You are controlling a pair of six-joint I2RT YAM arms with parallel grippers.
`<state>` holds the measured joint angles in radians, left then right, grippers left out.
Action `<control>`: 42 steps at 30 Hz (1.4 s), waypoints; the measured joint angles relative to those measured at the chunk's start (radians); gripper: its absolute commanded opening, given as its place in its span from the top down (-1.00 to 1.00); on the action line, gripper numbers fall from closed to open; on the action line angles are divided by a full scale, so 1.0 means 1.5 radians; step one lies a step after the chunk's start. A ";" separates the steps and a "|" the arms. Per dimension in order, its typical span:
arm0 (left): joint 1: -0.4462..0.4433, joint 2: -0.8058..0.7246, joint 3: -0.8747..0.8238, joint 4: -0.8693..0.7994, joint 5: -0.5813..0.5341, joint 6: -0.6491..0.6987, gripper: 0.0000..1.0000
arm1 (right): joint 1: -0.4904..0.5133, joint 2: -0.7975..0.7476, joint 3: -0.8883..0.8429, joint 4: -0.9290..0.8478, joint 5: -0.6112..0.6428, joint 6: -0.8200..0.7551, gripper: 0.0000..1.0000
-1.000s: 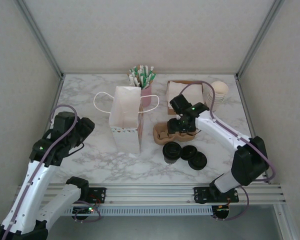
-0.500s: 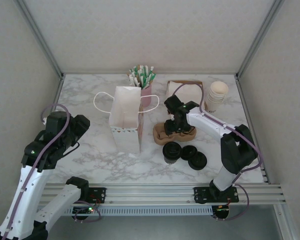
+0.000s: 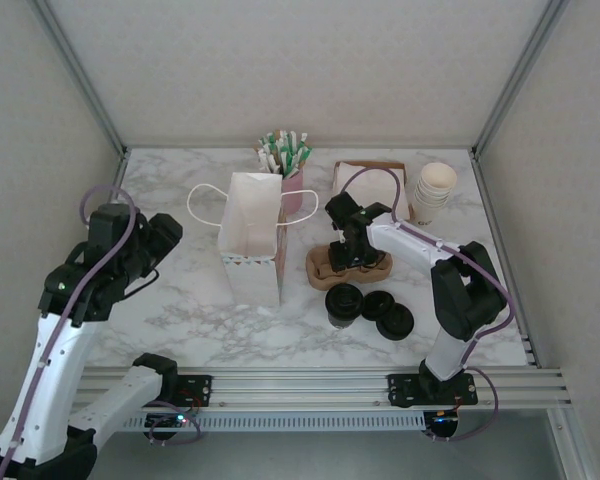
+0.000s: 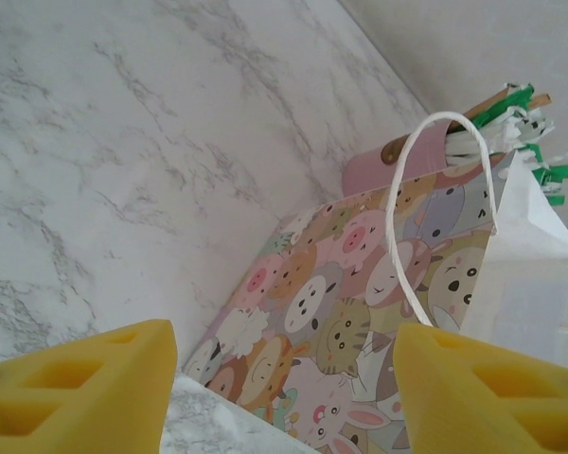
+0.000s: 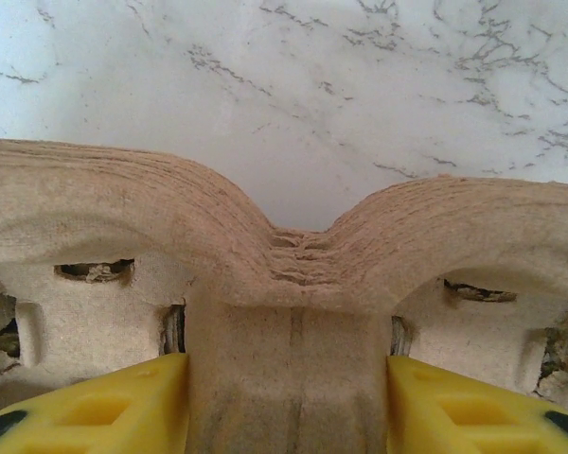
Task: Pack the takeout coffee
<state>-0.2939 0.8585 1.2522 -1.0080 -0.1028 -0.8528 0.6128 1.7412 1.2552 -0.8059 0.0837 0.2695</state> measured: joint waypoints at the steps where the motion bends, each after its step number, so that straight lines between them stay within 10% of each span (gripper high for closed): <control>1: 0.000 0.005 0.004 0.000 0.004 0.002 -0.22 | 0.000 0.000 0.001 0.000 -0.001 -0.001 0.00; 42: -0.019 0.096 0.061 0.005 0.126 0.033 -0.26 | -0.009 -0.046 -0.006 -0.002 -0.022 0.039 -0.11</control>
<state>-0.3229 1.0023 1.3430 -1.0000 0.0860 -0.8032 0.5987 1.6730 1.2469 -0.8093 0.0509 0.3286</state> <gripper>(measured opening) 0.631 0.554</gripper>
